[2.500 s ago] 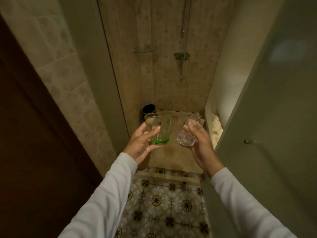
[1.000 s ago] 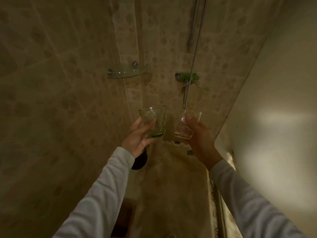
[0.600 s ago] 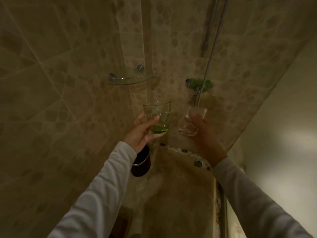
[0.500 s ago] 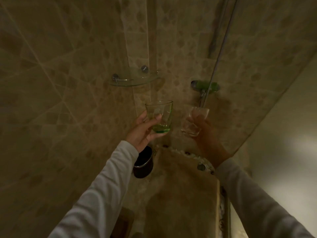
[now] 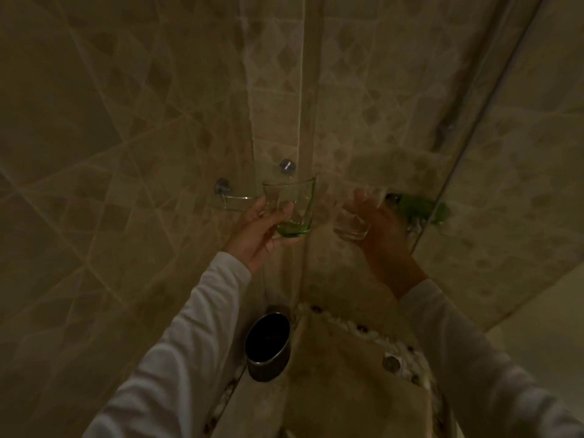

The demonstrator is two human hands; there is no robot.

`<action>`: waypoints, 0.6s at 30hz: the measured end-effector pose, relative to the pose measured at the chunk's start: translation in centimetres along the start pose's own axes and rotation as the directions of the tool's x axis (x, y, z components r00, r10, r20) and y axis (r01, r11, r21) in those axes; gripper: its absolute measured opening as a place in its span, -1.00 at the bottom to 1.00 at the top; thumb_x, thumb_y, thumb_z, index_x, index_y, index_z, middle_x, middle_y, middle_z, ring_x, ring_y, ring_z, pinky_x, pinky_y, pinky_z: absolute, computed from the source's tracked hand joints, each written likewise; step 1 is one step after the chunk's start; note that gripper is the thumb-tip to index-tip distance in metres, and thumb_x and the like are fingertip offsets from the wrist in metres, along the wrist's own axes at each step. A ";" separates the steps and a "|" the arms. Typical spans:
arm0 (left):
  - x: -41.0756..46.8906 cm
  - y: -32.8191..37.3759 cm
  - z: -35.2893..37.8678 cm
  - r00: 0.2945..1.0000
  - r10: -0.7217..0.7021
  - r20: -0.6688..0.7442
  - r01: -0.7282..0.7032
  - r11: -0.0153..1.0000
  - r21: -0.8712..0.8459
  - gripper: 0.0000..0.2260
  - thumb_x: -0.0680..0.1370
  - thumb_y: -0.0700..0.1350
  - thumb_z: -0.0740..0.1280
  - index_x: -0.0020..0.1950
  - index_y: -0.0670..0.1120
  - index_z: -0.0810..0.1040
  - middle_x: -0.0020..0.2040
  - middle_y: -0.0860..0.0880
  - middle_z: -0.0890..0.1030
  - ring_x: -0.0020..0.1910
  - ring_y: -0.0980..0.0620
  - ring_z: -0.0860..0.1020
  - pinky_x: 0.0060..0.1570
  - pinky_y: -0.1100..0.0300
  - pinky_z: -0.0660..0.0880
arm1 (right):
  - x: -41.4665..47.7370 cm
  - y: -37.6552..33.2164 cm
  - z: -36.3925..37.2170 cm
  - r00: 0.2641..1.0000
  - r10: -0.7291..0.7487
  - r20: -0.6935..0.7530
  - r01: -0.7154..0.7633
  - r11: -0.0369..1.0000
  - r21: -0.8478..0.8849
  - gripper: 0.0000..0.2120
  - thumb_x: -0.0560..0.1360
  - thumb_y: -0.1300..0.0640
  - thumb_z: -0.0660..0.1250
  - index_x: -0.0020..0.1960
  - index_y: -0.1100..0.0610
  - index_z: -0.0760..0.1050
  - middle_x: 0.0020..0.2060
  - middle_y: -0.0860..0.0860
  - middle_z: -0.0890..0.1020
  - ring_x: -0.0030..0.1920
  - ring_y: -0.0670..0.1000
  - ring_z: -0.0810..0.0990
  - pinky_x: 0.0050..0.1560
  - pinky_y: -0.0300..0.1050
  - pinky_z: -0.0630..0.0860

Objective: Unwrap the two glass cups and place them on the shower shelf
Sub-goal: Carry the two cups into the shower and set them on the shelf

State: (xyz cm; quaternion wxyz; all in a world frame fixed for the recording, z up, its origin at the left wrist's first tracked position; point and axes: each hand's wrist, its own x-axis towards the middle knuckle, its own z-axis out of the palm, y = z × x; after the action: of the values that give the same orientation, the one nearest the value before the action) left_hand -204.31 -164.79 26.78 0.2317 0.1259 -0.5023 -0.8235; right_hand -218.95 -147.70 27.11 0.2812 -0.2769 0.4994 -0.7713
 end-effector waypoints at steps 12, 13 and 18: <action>12.7 5.6 -6.1 0.976 0.124 -0.179 -0.111 0.990 0.081 -0.41 0.34 -0.10 0.58 0.33 -0.12 0.50 0.26 -0.17 0.60 0.24 -0.17 0.57 0.12 -0.22 0.55 | 17.1 1.5 3.1 0.997 0.010 0.079 -0.005 0.997 -0.073 -0.65 0.42 -0.14 0.56 0.05 0.05 0.60 -0.11 0.02 0.66 -0.13 0.00 0.67 -0.15 -0.05 0.63; 13.5 5.6 -6.6 0.972 0.142 -0.189 -0.129 0.988 0.079 -0.47 0.34 -0.11 0.58 0.29 -0.08 0.54 0.26 -0.16 0.60 0.24 -0.16 0.58 0.12 -0.21 0.55 | 18.6 1.8 3.2 0.995 0.019 0.094 -0.010 0.995 -0.097 -0.66 0.43 -0.11 0.54 0.08 0.05 0.60 -0.08 0.00 0.69 -0.10 -0.01 0.70 -0.15 -0.06 0.65; 17.4 5.3 -8.0 0.897 0.279 -0.343 -0.218 0.954 0.206 -0.53 0.31 -0.11 0.61 0.18 -0.01 0.60 0.10 -0.04 0.69 0.03 -0.03 0.68 -0.27 0.15 0.61 | 25.2 4.8 4.5 0.998 0.018 0.067 -0.003 0.976 -0.217 -0.44 0.31 0.04 0.64 0.13 0.20 0.41 0.00 0.15 0.64 -0.06 0.00 0.71 -0.10 -0.04 0.68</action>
State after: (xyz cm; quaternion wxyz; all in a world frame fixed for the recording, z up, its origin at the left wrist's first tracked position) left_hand -214.41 -181.84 28.20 0.4141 0.2314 -0.5273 -0.7049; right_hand -232.33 -169.99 27.96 0.2702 -0.3294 0.5721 -0.7008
